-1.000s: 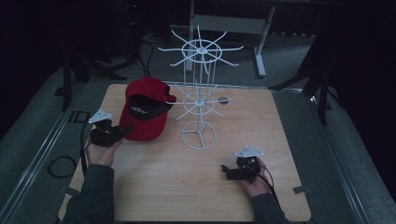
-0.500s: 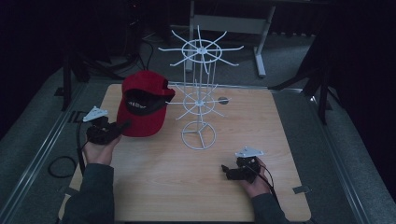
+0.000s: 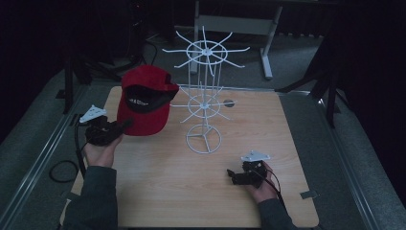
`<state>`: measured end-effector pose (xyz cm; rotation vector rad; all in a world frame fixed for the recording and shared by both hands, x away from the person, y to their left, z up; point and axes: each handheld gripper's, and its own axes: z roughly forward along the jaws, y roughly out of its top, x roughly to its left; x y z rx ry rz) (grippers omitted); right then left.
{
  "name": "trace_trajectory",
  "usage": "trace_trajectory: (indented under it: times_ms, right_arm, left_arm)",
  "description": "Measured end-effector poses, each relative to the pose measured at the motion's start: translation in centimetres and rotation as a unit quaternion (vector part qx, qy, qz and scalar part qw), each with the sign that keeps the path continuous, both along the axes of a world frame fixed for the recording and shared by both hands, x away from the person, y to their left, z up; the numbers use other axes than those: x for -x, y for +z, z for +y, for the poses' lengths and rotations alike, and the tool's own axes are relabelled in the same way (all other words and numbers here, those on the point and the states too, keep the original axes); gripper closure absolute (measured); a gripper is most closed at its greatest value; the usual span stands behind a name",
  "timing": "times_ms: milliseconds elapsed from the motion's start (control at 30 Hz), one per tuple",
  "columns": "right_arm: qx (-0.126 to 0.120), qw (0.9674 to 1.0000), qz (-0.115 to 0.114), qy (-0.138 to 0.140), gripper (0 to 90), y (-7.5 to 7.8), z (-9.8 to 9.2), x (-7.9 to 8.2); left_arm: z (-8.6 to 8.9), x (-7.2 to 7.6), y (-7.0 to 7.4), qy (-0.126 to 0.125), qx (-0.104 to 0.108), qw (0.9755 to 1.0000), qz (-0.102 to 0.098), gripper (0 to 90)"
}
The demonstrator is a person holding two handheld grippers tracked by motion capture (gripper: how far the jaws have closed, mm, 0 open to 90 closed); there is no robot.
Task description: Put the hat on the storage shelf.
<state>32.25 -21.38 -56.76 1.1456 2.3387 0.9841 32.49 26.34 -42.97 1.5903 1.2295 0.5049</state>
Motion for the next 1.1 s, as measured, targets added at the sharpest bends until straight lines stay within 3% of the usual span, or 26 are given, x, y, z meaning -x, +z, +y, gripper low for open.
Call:
trace_trajectory:
  times_ms: [767, 1100]
  right_arm:
    - [0.0, 1.0, 0.001, 0.0, 12.1, 0.0, 0.0, 0.0]
    - [0.001, 1.0, 0.001, 0.0, 12.1, 0.0, 0.0, 0.0]
  left_arm:
    - [0.4, 0.7, 2.2, 0.012, 0.018, 0.9992, -0.034, 85.7]
    - [0.2, 1.2, 3.3, 0.026, 0.026, 0.9976, -0.058, 85.7]
